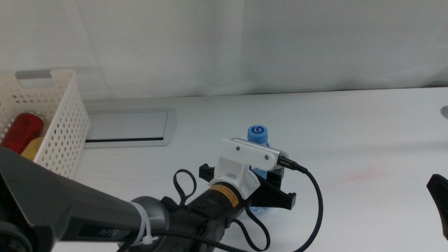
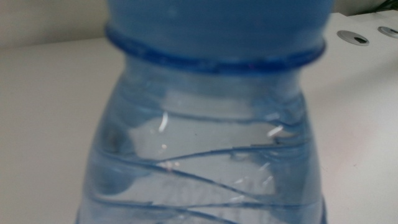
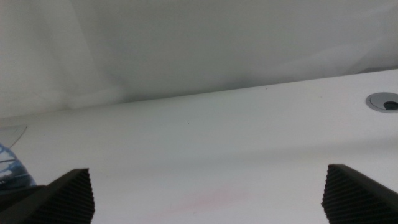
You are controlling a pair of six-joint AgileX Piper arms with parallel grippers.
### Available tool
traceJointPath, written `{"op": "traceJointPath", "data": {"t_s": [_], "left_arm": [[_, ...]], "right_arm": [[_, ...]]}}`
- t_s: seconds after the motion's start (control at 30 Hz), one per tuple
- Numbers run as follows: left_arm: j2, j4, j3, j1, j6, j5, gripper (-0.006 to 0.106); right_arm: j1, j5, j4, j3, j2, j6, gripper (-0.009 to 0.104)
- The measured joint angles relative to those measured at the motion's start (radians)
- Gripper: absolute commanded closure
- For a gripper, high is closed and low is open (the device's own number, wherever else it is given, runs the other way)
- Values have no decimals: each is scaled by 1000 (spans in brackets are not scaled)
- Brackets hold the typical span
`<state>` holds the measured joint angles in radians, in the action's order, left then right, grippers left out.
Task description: Use arms to grab the bottles and put them into the dustbin to the left of the table.
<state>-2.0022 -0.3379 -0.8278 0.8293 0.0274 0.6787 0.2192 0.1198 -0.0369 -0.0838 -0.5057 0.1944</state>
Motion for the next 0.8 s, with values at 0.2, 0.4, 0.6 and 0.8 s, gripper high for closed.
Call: {"op": "traceJointPath", "data": {"t_s": [0.2, 0.4, 0.6, 0.8], "left_arm": [[16, -12, -56, -2, -78, -114, 103], [105, -12, -98, -43, -135, -204, 103], [258, -12, -105, -152, -183, -296, 103], [440, -13, -105, -286, -248, -460, 103]], "right_arm": [[0, 41, 2, 2, 0, -2, -6], [0, 67, 2, 2, 0, -2, -6], [0, 70, 2, 2, 0, -2, -6], [0, 72, 2, 2, 0, -5, -6]]}}
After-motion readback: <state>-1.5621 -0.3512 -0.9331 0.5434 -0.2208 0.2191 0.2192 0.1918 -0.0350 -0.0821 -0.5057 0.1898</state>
